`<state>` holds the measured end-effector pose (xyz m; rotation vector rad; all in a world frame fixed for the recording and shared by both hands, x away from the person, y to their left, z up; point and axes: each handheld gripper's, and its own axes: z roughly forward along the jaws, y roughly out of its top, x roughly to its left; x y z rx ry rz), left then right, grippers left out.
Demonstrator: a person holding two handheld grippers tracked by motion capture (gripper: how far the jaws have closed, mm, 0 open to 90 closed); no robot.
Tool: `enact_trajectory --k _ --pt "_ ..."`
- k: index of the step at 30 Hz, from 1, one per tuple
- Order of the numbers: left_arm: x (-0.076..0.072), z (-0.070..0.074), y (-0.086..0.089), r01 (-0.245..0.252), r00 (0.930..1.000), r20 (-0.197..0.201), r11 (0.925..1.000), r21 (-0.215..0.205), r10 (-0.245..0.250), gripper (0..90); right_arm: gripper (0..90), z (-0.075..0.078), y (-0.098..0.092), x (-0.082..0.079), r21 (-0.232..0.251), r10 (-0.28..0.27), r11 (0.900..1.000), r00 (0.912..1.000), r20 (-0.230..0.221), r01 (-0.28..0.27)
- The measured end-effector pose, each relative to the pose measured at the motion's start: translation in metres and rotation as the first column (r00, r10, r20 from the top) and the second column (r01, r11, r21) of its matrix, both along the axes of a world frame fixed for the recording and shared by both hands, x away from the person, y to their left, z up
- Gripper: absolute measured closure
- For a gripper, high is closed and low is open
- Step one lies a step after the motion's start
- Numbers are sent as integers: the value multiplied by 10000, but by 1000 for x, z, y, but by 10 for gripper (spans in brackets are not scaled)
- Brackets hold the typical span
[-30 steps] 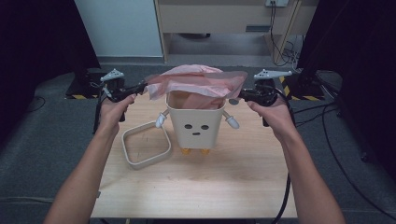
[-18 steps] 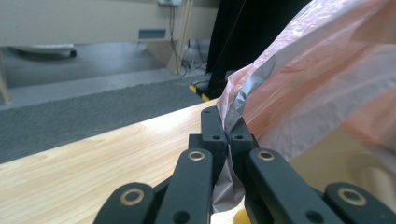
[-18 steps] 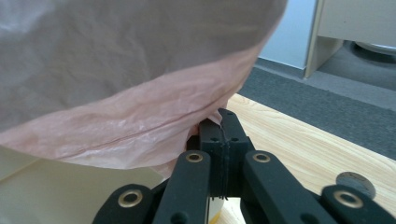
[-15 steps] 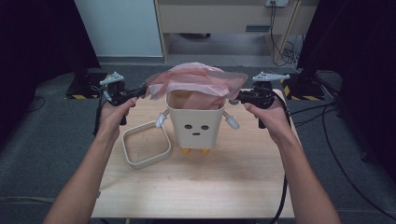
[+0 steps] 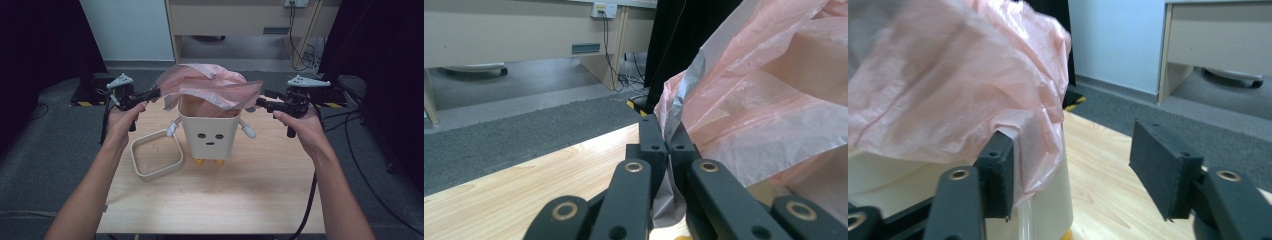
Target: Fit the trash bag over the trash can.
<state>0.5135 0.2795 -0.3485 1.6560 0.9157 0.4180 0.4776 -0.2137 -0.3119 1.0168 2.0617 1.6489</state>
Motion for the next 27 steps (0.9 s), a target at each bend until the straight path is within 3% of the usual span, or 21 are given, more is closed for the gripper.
enact_trajectory --k 6,12,20,27 --pt "1 5 -5 4 10000 90 9999 121 -5 891 343 9 -3 0 251 -64 9997 9999 158 60" --pt "0 15 -11 32 9994 349 9996 266 -42 890 354 12 6 6 -65 66 10000 9999 153 -65" --pt "3 22 -13 -16 9990 448 9991 419 -2 889 355 9 19 21 -315 -259 9992 9996 -103 256" --pt "6 19 -6 -371 9988 351 9979 523 352 891 314 8 10 4 -123 122 9999 9998 136 -120"
